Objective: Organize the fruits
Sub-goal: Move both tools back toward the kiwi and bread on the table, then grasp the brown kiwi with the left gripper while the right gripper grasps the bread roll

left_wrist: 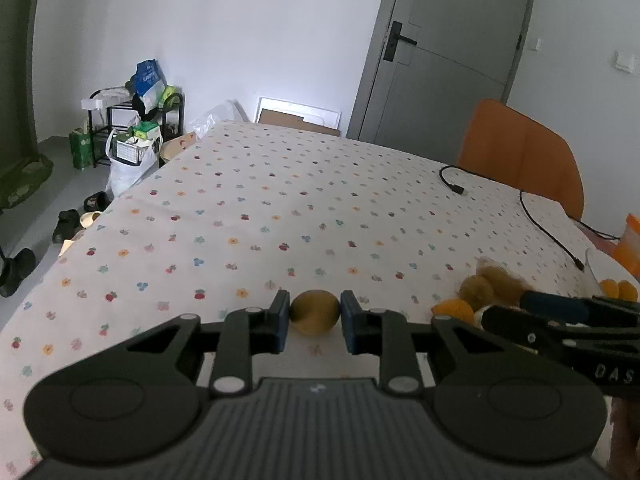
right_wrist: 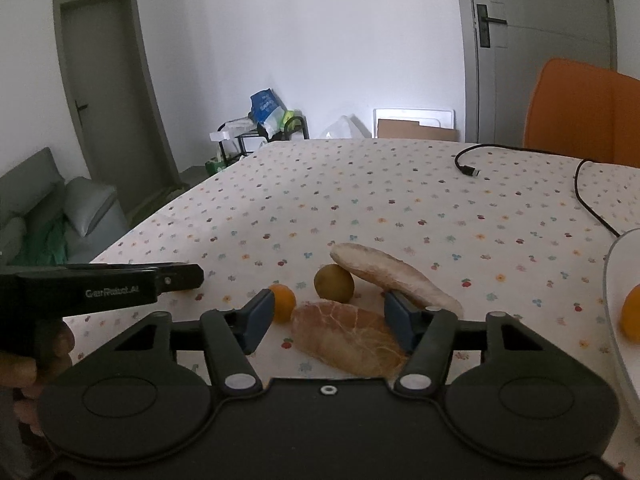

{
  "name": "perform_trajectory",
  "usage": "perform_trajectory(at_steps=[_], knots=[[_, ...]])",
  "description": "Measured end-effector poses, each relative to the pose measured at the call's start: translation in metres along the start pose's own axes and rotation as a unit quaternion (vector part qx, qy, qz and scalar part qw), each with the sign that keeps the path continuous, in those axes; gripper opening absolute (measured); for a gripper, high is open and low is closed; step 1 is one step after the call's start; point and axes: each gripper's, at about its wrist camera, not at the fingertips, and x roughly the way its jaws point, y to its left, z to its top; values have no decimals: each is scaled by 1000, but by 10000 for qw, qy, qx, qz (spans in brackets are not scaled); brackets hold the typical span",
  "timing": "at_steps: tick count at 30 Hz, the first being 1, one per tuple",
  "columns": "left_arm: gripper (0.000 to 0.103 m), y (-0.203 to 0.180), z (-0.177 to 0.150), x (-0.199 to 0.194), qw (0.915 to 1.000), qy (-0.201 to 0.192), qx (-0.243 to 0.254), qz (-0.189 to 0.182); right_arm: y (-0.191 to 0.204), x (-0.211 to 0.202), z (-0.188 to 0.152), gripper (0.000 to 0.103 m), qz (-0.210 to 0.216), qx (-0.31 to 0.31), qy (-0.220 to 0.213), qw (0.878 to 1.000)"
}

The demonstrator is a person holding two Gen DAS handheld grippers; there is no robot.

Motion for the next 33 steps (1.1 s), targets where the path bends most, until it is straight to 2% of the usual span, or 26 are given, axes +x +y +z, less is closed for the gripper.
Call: perform_trajectory(at_steps=[7,11,13,15,21,27,28,29,30,33], knots=[[26,-1,-6,-10,10000,16,8,-86,1,-6,-1,59,12,-21,114,9999],[26,-2,-8,-15,9999,2,15,-115,5,-13,-5,58,154,13,197,9997],[26,-2,-9,-17,9999,-14,41,-149,8,-19,-8,55,229,32,178,9996],[26,-2,-10,-18,9998,-37,32,-168,5,-22,-10,47,269,170,135,9994],[26,1,-11,-21,9999,-52,-19,-142,-2,-10,-7,46,58,248,203,9995],[26,4,-14,-25,9999,-85,-113,-67,14,-4,-16,48,-69,-139,321,9994],[26,4,-15,-26,9999,-84,-121,-66,18,-4,-16,46,-133,-266,343,9990],[26,4,-15,-27,9999,-89,-128,-69,21,-4,-17,37,-218,-387,355,9984],[26,5,-15,-27,9998,-98,-136,-68,24,-4,-17,33,-274,-499,368,9977],[26,5,-14,-30,9998,-130,-137,-86,25,-6,-18,32,-214,-460,365,9980]])
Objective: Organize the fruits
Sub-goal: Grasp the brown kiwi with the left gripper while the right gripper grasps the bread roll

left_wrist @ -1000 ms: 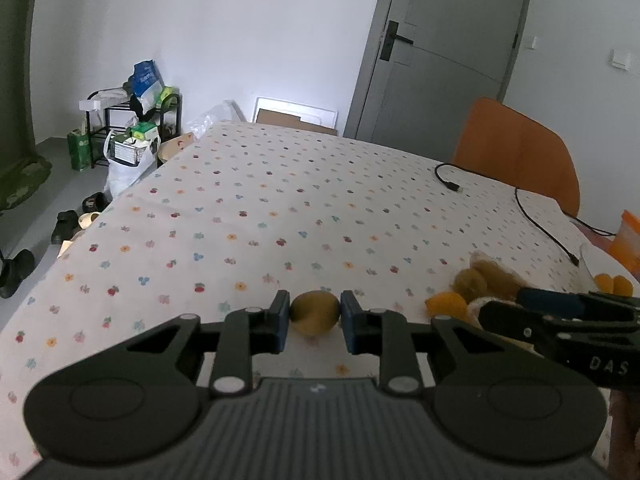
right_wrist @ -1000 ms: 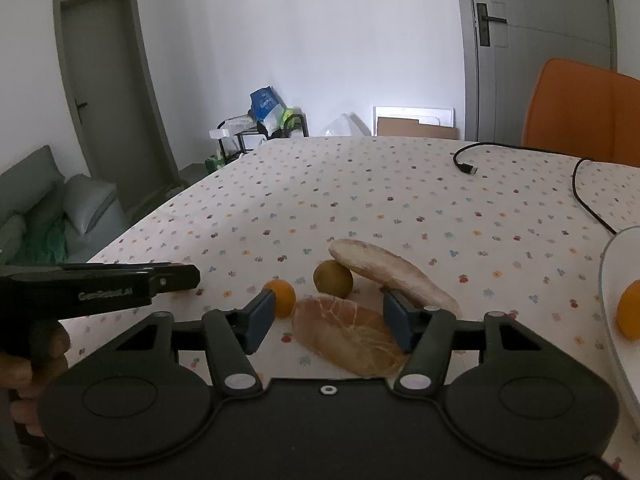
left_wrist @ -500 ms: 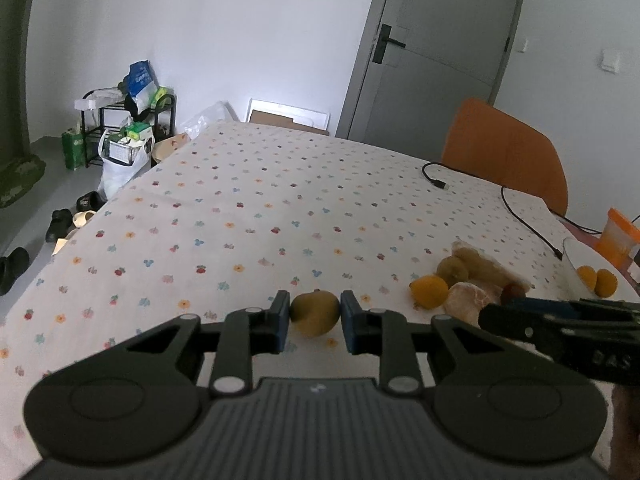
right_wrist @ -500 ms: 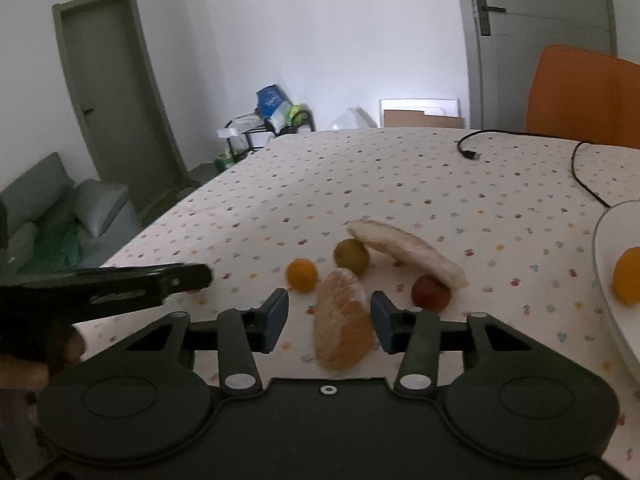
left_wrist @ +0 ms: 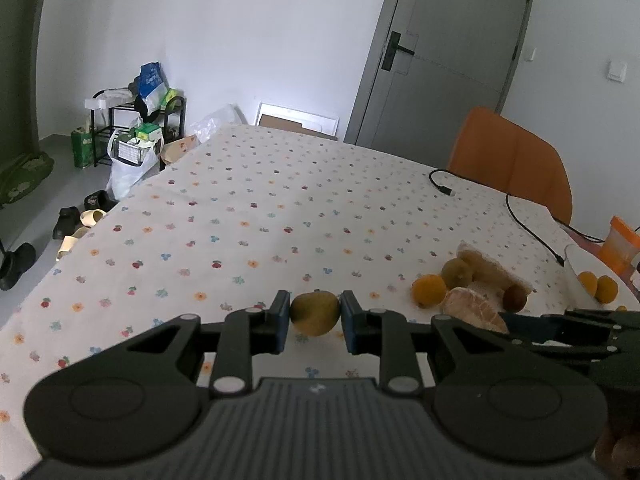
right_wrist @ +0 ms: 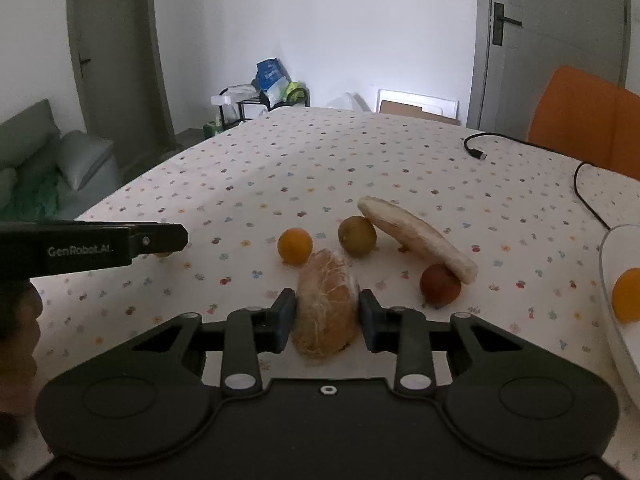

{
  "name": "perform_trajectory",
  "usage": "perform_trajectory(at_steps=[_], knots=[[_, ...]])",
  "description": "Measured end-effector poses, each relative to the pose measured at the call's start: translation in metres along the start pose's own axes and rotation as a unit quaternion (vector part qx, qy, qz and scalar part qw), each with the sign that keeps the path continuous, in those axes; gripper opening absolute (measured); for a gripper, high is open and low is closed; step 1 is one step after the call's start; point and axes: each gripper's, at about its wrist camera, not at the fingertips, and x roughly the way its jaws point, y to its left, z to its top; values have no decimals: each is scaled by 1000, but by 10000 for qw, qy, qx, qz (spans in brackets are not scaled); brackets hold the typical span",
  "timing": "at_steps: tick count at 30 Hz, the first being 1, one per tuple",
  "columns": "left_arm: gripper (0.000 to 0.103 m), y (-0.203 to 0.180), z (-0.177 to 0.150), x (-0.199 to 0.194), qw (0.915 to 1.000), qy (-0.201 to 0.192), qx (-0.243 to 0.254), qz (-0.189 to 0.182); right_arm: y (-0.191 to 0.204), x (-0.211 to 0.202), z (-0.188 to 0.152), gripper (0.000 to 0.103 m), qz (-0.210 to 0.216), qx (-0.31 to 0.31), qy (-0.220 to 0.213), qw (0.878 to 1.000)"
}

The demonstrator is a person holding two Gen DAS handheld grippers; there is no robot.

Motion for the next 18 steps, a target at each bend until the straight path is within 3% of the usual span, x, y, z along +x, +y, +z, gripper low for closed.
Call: perform_trajectory(at_steps=[18], knots=[[26,-26,3,-12,9995,-122,155,-228,-25,-45,-3,31,-15,522,-485,9975]])
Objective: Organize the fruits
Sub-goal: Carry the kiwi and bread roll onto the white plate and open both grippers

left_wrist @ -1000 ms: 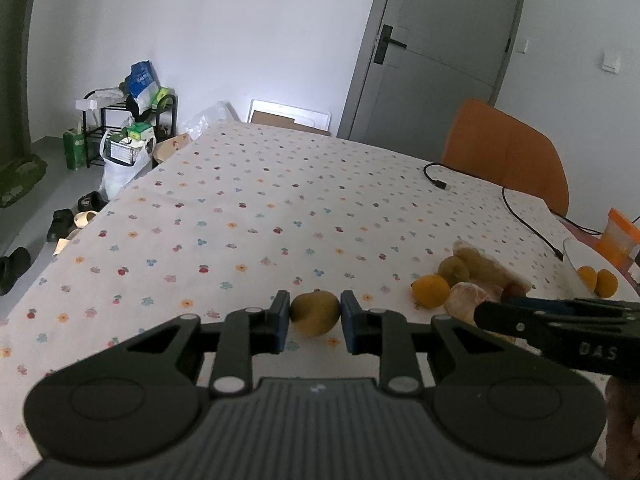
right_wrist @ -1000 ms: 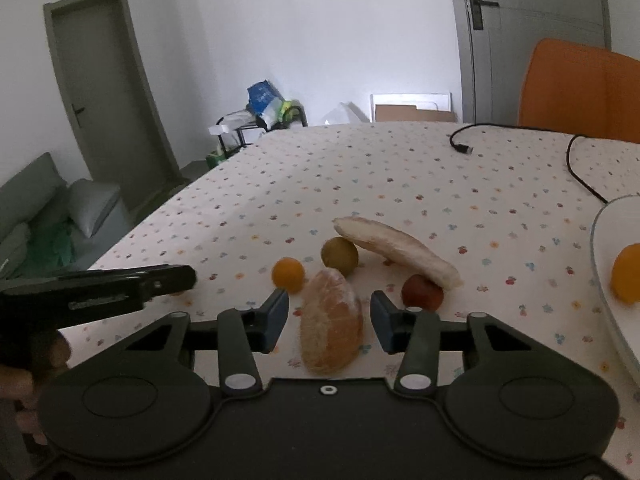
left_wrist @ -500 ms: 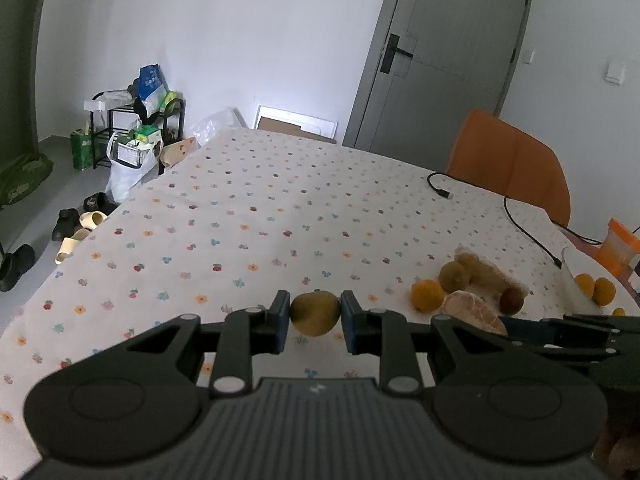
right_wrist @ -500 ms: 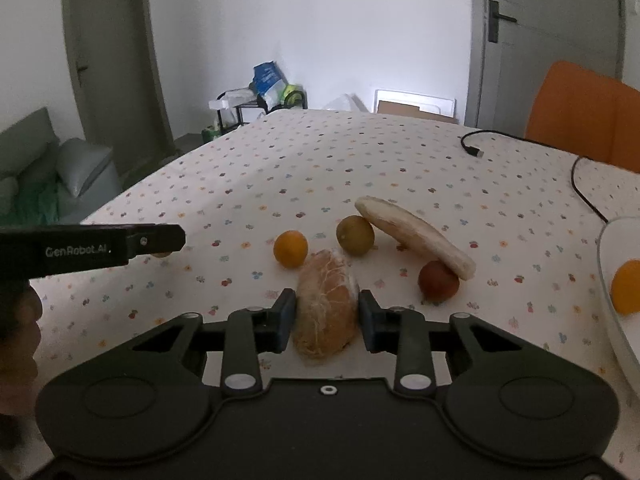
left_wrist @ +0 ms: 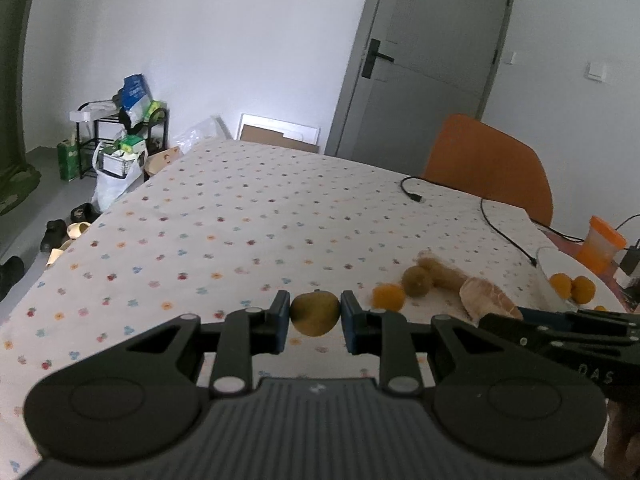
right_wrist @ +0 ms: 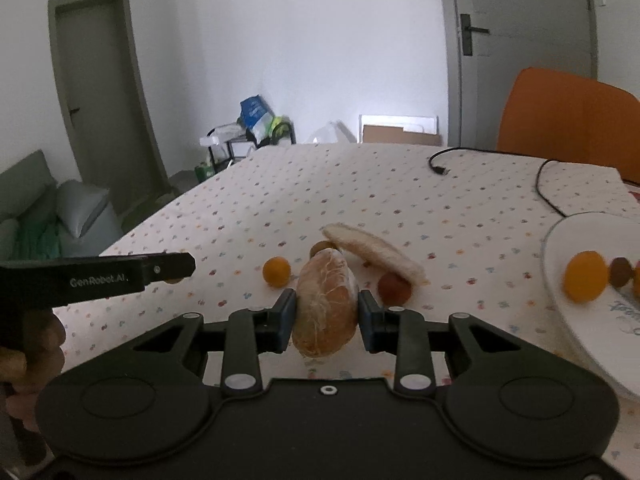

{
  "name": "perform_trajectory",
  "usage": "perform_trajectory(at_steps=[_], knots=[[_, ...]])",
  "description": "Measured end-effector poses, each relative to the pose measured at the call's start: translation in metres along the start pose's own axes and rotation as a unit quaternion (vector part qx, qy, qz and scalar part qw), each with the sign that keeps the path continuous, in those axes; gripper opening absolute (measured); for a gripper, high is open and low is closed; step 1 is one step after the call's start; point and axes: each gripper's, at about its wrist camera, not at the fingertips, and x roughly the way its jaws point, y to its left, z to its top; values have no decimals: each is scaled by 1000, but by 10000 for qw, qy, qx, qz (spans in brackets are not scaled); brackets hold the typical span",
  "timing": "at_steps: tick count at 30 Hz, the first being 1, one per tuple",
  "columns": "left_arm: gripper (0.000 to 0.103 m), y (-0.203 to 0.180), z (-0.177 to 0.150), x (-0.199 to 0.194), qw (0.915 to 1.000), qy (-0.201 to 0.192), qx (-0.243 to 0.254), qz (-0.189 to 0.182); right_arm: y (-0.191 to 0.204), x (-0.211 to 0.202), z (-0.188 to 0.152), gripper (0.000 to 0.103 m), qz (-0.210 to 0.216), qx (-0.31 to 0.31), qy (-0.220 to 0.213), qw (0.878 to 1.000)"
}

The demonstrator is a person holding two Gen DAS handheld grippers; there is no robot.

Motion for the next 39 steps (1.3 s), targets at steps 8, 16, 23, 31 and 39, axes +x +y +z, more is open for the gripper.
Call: perform_trajectory(at_steps=[8,16,23,31,39], knots=[[26,-28,2,-3,9996,-28,167,-215,-23,-26,-1,31,-220,208,-238,9993],[26,-57,5,-8,9984,-79,364,-426,-46,-47,-5,31,-421,364,-406,9976],[26,-80,5,-8,9967,-102,515,-625,-67,-65,-11,31,-662,538,-498,9951],[26,-110,4,-4,9930,-98,747,-914,-91,-80,-18,31,-989,751,-571,9906],[26,-136,3,5,9896,-28,938,-1089,-113,-92,-27,31,-1209,935,-639,9862]])
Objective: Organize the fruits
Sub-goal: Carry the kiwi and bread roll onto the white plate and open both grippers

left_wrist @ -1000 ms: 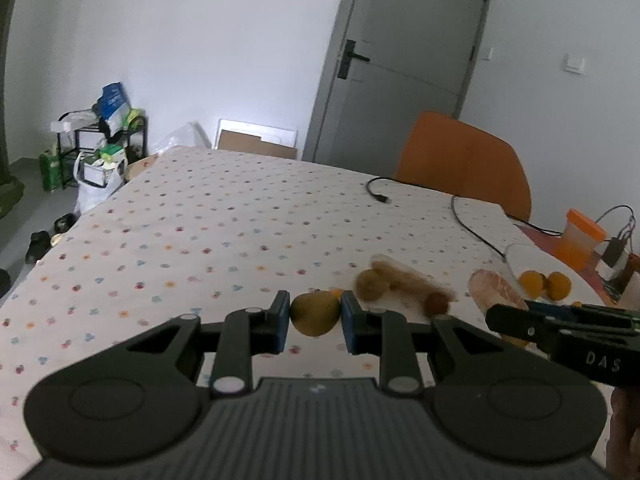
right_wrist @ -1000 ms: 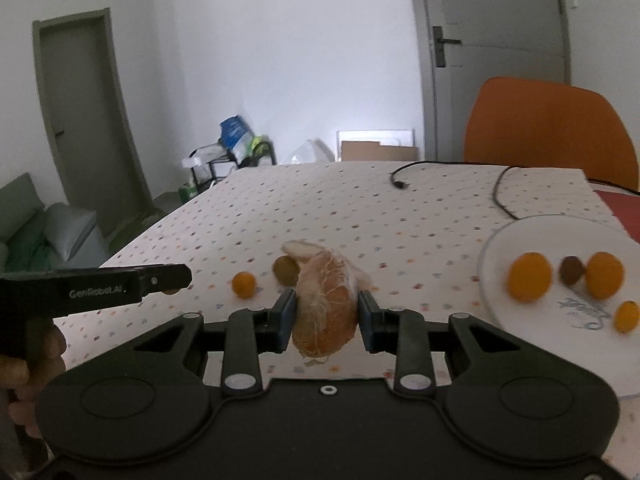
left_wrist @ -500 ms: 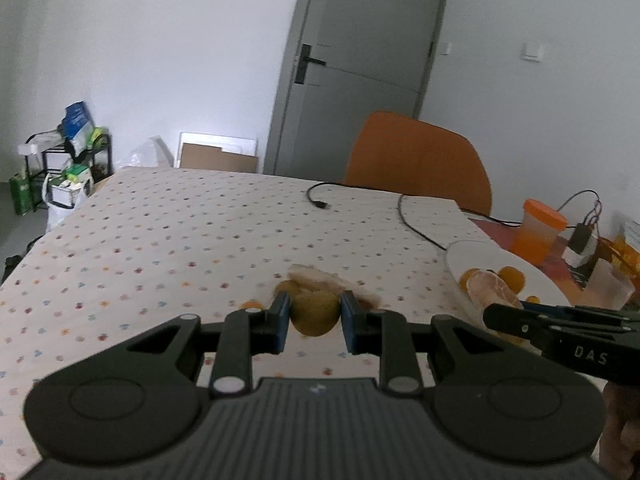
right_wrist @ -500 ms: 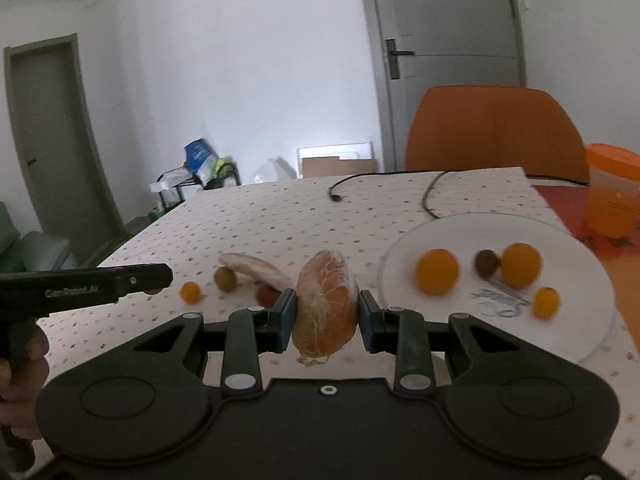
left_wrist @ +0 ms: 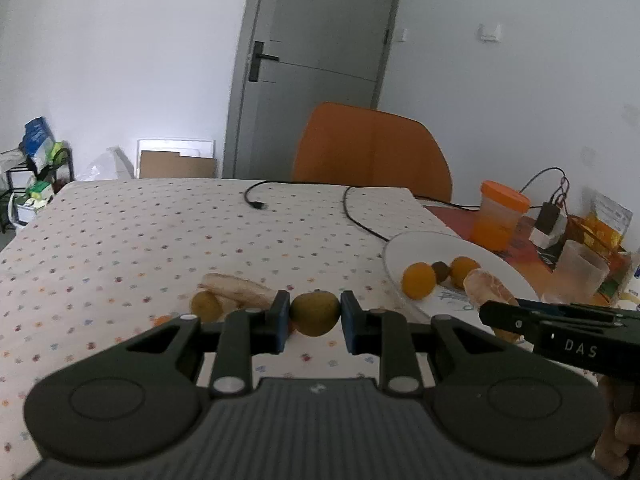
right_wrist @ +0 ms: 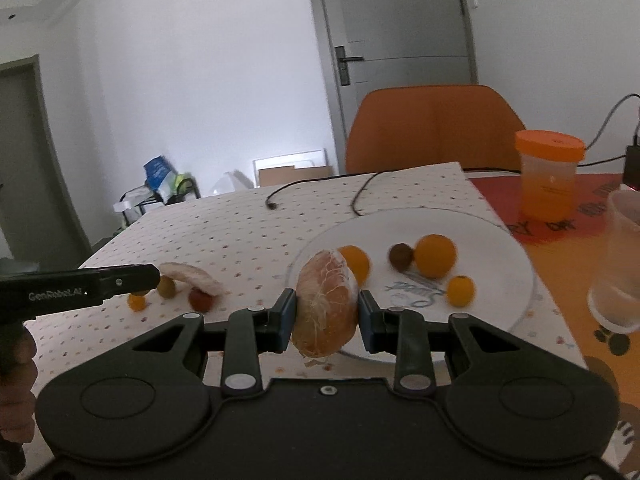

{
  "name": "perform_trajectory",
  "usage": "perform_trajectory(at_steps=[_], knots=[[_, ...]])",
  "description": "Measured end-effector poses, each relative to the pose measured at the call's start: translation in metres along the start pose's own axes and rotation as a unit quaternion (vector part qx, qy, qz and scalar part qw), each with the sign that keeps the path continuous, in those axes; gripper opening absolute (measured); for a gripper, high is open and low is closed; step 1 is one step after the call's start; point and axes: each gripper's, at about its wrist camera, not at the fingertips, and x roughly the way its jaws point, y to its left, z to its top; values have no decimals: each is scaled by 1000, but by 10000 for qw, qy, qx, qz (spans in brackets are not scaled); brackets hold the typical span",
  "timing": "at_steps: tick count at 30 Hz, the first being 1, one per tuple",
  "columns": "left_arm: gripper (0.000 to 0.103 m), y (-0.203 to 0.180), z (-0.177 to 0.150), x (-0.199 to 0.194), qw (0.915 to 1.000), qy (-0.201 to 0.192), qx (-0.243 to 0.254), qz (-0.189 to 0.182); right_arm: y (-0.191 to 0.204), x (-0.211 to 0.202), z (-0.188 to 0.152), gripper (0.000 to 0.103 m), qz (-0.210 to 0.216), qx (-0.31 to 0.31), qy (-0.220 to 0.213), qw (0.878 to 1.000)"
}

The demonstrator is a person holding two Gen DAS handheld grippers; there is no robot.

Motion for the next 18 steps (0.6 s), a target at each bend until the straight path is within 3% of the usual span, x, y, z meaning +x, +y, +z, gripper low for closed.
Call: perform_trajectory(at_steps=[9,18], knots=[[26,-31,3,17,9992,24,274,-286,-31,-1,-8,31,-280,321,-13,9991],[26,-60,4,36,9976,149,544,-410,-48,1,-12,34,-303,473,-145,9983]])
